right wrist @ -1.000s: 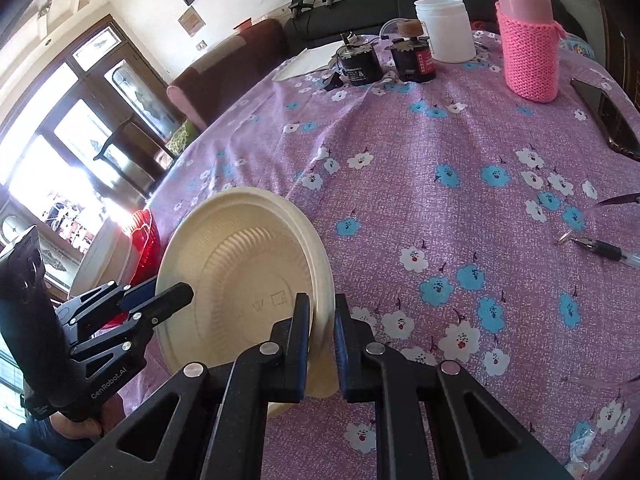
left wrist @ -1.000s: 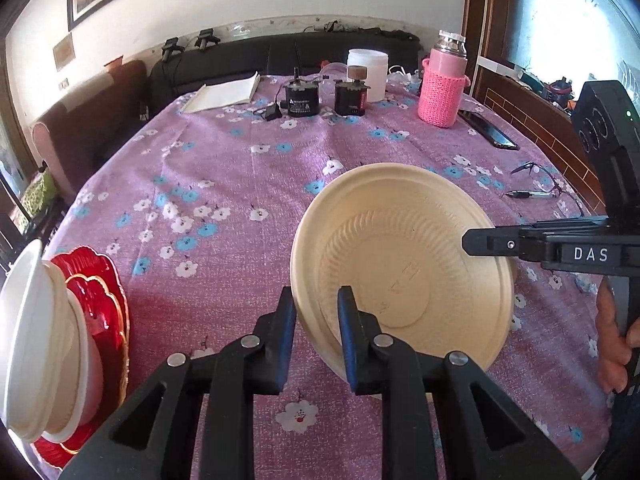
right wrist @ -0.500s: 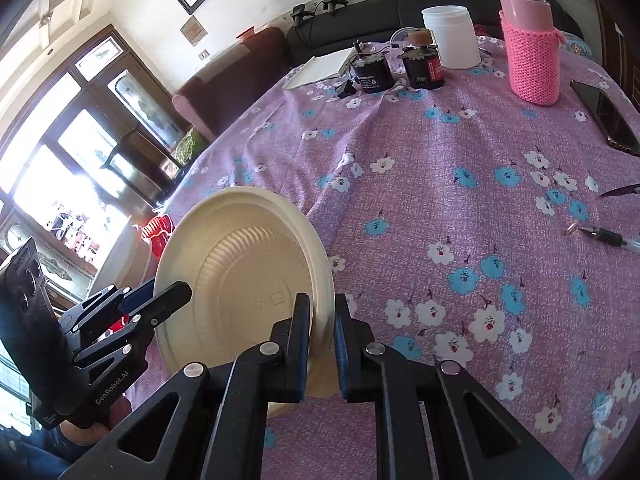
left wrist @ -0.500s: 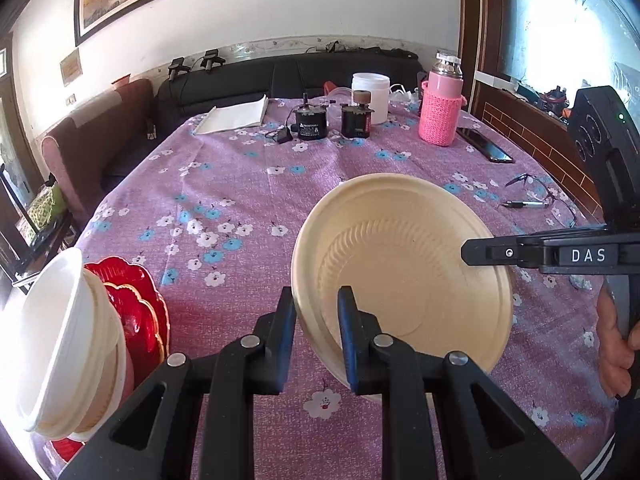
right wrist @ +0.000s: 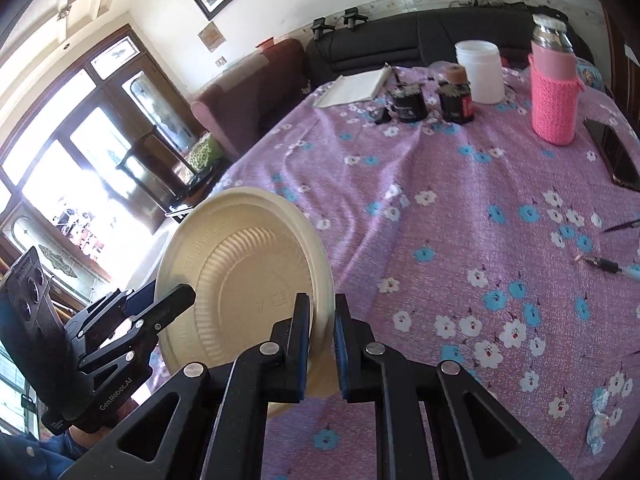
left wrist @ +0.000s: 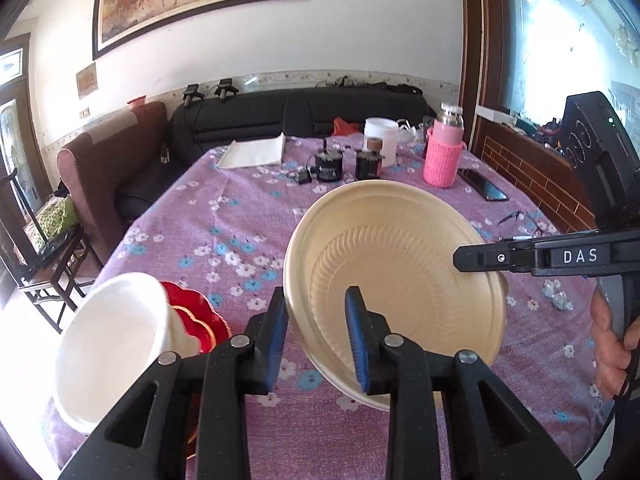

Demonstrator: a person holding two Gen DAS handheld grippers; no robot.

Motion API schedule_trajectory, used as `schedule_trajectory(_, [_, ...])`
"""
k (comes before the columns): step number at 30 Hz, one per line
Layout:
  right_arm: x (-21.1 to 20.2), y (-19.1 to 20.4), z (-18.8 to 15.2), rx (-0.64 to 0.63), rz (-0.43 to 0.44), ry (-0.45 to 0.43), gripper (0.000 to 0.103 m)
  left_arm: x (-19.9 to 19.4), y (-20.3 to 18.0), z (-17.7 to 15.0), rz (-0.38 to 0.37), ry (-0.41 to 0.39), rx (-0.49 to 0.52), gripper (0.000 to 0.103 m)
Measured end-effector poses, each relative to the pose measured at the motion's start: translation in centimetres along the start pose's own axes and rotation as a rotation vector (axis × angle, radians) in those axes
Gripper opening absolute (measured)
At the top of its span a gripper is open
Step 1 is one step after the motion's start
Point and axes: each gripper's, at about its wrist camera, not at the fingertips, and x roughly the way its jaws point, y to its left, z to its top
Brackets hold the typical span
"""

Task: Organize plates and bowls
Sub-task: 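Lift the beige bowl with the right tool and carry it to the stack, then lower the beige bowl onto the white bowl with the right tool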

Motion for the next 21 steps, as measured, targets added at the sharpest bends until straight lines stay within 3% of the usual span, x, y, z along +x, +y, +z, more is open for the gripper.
schedule_trajectory(5, [-0.3, 3.3, 1.7, -0.046, 0.018, 0.002, 0.013, -2.4, 3.1, 0.8, -0.003, -0.028, -0.061, 0.027])
schedule_trajectory(9, [0.5, 6.4, 3.3, -0.083, 0.055, 0.021, 0.013, -4.3, 5.7, 1.1, 0.043, -0.059, -0.097, 0.027])
schedule_trajectory(16, [4.2, 11.5, 5.5, -0.117, 0.143, 0.082, 0.013, -7.1, 11.1, 1.0, 0.133, -0.089, -0.168, 0.027])
schedule_trajectory(21, [7.7, 14.8, 6.2, -0.154, 0.17, 0.13, 0.013, -7.1, 14.2, 0.1, 0.166, -0.069, -0.229, 0.027])
